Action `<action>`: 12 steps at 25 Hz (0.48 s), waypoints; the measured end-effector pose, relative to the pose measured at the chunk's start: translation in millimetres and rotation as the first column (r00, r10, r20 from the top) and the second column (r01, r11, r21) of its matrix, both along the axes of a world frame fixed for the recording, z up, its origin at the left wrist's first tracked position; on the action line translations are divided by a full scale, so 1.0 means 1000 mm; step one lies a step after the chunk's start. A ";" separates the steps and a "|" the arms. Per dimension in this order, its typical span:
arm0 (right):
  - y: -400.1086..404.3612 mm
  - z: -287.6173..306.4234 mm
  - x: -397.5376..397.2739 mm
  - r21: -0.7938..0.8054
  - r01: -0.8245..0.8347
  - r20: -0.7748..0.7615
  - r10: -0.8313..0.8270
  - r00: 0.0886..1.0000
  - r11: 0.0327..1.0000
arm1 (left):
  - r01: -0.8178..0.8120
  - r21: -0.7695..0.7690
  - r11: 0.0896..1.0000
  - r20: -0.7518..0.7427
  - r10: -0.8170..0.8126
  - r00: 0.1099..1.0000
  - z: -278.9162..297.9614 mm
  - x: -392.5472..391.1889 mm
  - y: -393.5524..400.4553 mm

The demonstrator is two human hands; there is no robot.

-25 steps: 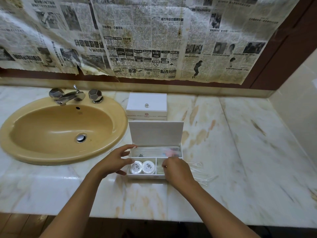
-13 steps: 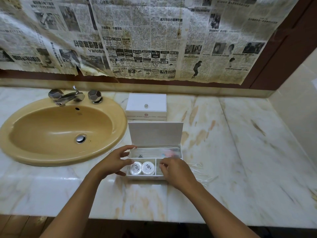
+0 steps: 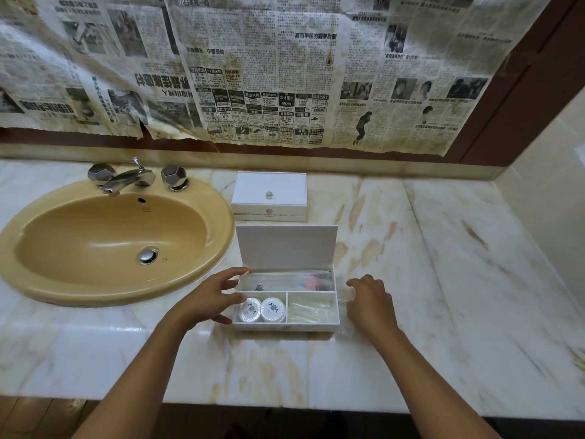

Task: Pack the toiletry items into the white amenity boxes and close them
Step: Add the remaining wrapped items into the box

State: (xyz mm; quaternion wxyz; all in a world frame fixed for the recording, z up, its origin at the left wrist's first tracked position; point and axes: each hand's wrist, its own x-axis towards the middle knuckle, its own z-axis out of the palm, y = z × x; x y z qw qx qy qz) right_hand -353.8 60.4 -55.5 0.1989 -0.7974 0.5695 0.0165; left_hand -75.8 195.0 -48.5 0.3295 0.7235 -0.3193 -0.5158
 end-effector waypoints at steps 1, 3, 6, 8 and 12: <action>0.001 -0.004 -0.001 0.022 -0.013 -0.037 0.013 0.999 1.000 | -0.002 -0.001 1.000 -0.001 0.002 1.000 0.000 0.000 0.000; 0.004 -0.009 -0.003 0.038 -0.020 -0.068 0.023 0.997 0.999 | -0.001 -0.001 1.000 -0.008 0.001 1.000 -0.001 0.000 0.001; 0.005 -0.015 -0.004 0.016 -0.009 -0.068 0.010 0.998 1.000 | -0.004 0.003 1.000 -0.004 0.004 1.000 0.000 0.000 0.001; 0.003 -0.017 -0.006 -0.004 -0.003 -0.061 0.003 0.998 1.000 | -0.007 0.007 1.000 -0.003 0.007 1.000 -0.001 0.000 0.001; 0.001 -0.019 -0.007 -0.019 0.022 -0.026 -0.023 0.999 1.000 | -0.002 0.009 1.000 -0.003 0.002 1.000 -0.001 0.001 0.001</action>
